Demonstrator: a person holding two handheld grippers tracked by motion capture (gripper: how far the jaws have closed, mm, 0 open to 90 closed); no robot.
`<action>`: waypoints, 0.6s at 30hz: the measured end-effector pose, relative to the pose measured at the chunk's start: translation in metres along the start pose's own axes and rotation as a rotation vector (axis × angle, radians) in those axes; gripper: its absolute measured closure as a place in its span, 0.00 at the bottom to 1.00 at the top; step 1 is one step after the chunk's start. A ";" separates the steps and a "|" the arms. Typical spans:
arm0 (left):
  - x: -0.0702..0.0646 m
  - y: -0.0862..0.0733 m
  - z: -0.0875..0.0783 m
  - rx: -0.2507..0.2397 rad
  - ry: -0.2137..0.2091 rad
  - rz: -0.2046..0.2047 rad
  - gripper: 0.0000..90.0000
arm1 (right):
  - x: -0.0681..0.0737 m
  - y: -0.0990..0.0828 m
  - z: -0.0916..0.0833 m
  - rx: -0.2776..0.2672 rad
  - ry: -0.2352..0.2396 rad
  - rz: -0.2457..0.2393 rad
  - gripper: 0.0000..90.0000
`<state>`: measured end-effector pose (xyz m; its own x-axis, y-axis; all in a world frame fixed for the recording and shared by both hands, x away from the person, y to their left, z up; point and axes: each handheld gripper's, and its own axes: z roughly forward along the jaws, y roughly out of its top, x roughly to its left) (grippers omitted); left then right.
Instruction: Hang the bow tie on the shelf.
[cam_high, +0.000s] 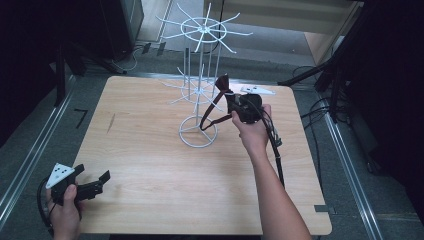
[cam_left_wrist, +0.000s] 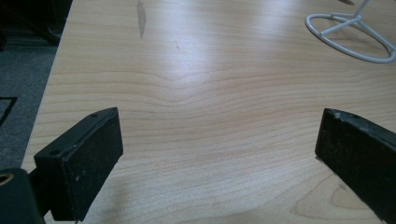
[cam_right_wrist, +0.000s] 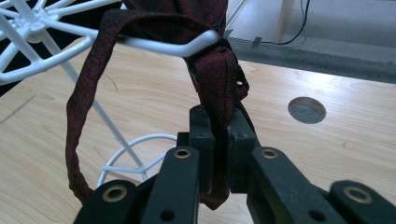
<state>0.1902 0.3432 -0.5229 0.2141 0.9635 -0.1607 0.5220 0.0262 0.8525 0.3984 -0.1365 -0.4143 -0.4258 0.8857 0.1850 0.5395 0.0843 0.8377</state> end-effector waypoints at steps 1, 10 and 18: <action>0.000 0.000 0.000 0.000 -0.001 0.000 0.02 | 0.003 -0.001 0.003 -0.001 -0.001 -0.002 0.95; 0.000 0.000 0.000 0.000 -0.002 -0.001 0.02 | 0.011 -0.007 0.013 -0.009 0.002 0.015 0.95; 0.000 0.000 0.000 0.000 -0.002 -0.001 0.02 | 0.019 -0.015 0.023 0.016 0.000 0.000 0.95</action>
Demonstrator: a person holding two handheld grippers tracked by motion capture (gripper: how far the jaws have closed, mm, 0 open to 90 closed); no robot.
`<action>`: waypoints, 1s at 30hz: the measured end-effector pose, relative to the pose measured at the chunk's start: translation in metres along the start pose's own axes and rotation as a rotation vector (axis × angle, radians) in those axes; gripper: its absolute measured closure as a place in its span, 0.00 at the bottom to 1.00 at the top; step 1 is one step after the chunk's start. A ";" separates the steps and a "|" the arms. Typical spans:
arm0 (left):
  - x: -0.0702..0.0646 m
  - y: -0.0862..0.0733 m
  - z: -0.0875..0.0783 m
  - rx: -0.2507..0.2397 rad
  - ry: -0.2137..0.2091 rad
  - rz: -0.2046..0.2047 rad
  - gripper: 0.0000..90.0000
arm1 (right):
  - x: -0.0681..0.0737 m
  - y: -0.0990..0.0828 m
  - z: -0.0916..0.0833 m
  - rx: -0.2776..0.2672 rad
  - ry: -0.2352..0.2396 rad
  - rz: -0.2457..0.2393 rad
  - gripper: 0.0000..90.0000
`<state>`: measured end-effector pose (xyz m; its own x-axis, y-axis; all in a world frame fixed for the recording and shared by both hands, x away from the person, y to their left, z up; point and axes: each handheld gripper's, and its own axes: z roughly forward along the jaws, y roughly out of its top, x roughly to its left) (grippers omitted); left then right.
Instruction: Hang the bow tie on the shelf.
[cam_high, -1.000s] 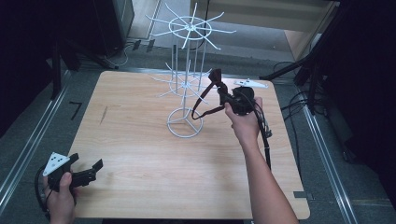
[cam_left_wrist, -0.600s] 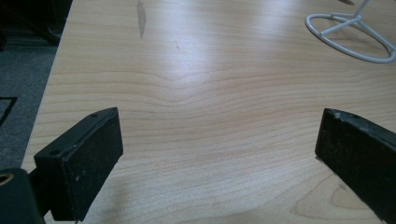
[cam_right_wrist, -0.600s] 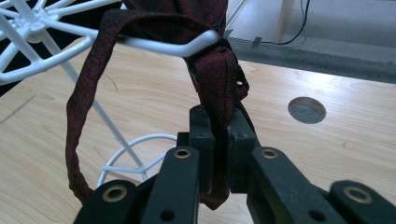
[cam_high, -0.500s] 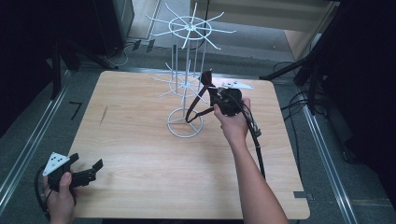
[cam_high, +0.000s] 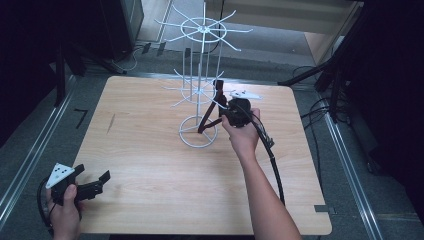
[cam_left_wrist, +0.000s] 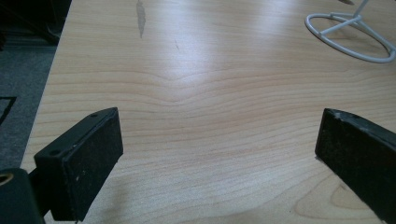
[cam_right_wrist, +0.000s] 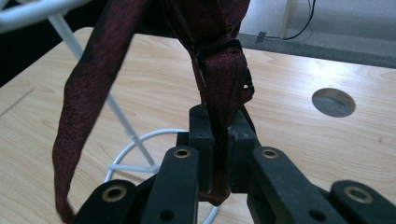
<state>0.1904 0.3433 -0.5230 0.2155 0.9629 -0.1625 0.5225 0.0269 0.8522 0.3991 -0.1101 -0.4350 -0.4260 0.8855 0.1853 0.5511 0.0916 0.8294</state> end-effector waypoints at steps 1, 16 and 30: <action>0.000 0.000 0.000 0.000 0.000 0.000 0.02 | 0.001 -0.001 0.001 0.004 -0.001 -0.006 0.95; 0.000 0.000 0.000 0.003 0.001 0.001 0.02 | -0.003 -0.016 0.007 -0.009 0.017 0.042 0.89; 0.000 0.000 0.000 0.002 0.000 0.001 0.02 | -0.006 -0.018 0.000 -0.027 -0.006 0.031 0.47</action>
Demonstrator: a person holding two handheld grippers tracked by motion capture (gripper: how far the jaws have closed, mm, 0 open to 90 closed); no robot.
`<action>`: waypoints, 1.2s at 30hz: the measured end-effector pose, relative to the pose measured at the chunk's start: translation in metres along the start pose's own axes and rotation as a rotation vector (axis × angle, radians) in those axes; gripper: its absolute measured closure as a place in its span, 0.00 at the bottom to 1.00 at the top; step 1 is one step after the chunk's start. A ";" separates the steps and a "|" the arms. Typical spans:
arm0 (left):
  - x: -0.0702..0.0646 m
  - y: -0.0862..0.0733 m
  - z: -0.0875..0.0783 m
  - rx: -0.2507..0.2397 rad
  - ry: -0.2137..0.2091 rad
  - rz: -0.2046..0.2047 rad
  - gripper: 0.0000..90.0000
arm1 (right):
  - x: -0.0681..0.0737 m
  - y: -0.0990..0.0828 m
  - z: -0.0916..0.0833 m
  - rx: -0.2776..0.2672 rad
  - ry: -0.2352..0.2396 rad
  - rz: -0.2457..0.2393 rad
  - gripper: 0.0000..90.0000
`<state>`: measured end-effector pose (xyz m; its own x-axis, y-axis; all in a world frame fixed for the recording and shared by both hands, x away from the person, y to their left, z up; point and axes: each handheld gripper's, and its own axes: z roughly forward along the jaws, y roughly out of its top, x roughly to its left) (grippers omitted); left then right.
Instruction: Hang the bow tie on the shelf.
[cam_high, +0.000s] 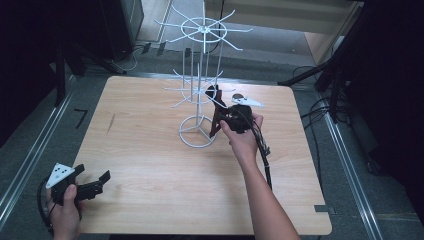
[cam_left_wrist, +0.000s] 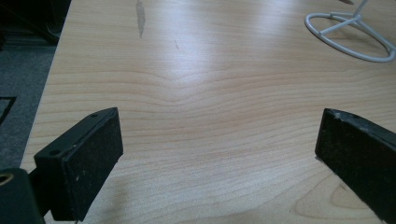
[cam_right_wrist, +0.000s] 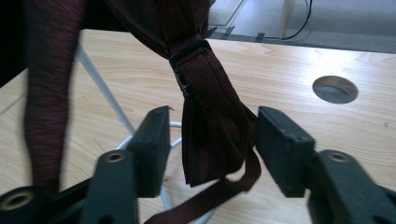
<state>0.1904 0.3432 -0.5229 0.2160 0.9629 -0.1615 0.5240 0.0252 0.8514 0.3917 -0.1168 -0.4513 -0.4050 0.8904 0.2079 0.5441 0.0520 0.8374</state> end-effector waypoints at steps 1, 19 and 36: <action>0.000 0.000 0.000 0.000 0.000 0.000 0.02 | 0.000 0.000 -0.001 0.000 -0.002 -0.001 0.43; 0.000 0.000 0.000 0.000 0.002 -0.001 0.02 | -0.007 0.000 -0.027 0.002 -0.025 -0.027 0.30; 0.000 0.000 0.000 0.000 0.002 0.000 0.02 | -0.036 -0.015 -0.056 -0.003 -0.066 -0.019 0.30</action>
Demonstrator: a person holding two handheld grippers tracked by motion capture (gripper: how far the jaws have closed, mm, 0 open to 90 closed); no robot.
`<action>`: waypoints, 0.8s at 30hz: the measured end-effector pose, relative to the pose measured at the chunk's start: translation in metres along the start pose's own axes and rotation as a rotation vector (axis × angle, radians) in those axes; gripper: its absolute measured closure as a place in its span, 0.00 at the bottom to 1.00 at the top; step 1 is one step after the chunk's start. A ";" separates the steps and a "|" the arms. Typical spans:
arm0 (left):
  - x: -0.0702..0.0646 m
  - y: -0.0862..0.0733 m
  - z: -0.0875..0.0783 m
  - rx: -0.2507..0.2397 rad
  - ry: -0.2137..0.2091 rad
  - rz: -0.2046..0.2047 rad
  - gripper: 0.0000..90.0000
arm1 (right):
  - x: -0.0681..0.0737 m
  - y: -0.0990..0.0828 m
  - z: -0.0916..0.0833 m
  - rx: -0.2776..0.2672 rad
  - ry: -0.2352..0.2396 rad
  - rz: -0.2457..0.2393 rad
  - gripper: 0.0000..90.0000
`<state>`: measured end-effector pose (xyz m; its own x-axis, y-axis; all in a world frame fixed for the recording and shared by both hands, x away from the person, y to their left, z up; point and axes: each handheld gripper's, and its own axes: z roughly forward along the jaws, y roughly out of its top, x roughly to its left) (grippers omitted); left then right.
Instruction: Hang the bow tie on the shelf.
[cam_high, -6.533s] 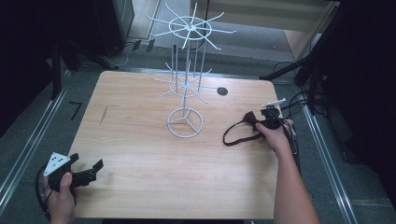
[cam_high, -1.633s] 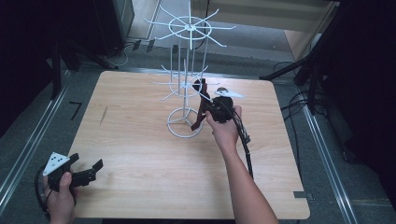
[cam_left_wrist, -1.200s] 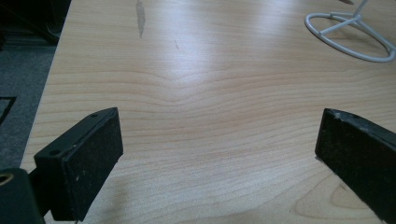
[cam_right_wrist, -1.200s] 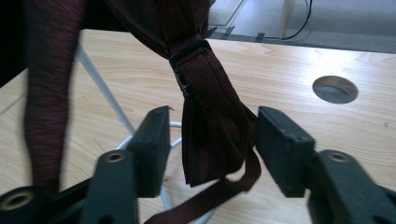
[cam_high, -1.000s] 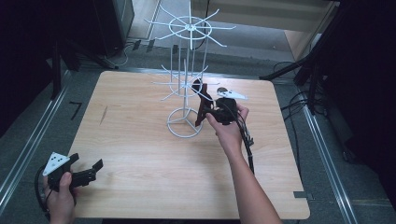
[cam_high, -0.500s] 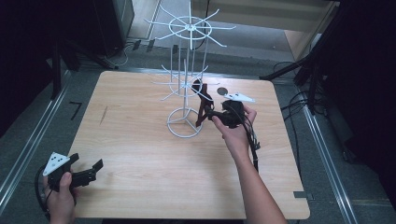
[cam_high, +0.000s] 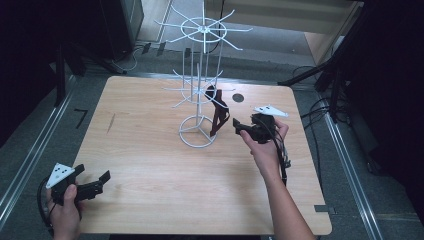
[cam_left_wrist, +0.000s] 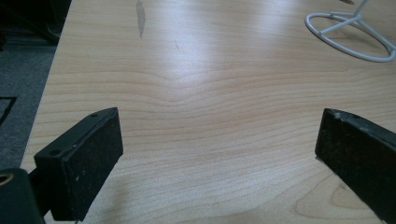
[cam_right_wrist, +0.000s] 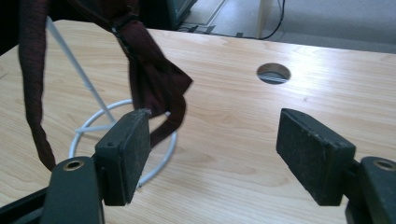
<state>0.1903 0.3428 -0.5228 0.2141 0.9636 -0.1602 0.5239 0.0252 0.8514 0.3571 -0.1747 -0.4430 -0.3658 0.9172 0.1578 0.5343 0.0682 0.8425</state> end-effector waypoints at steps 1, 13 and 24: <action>0.000 0.000 0.000 0.000 0.000 0.000 0.02 | -0.003 -0.001 -0.002 0.001 -0.003 0.005 0.30; 0.000 0.000 0.000 -0.001 0.002 0.001 0.02 | -0.036 -0.025 -0.021 0.007 -0.050 0.044 0.31; 0.000 0.000 0.000 -0.003 0.000 -0.001 0.02 | -0.063 -0.048 -0.037 0.018 -0.098 0.086 0.31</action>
<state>0.1900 0.3427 -0.5229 0.2140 0.9635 -0.1611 0.5212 0.0269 0.8530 0.3266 -0.2505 -0.4744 -0.2423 0.9538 0.1777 0.5748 -0.0064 0.8183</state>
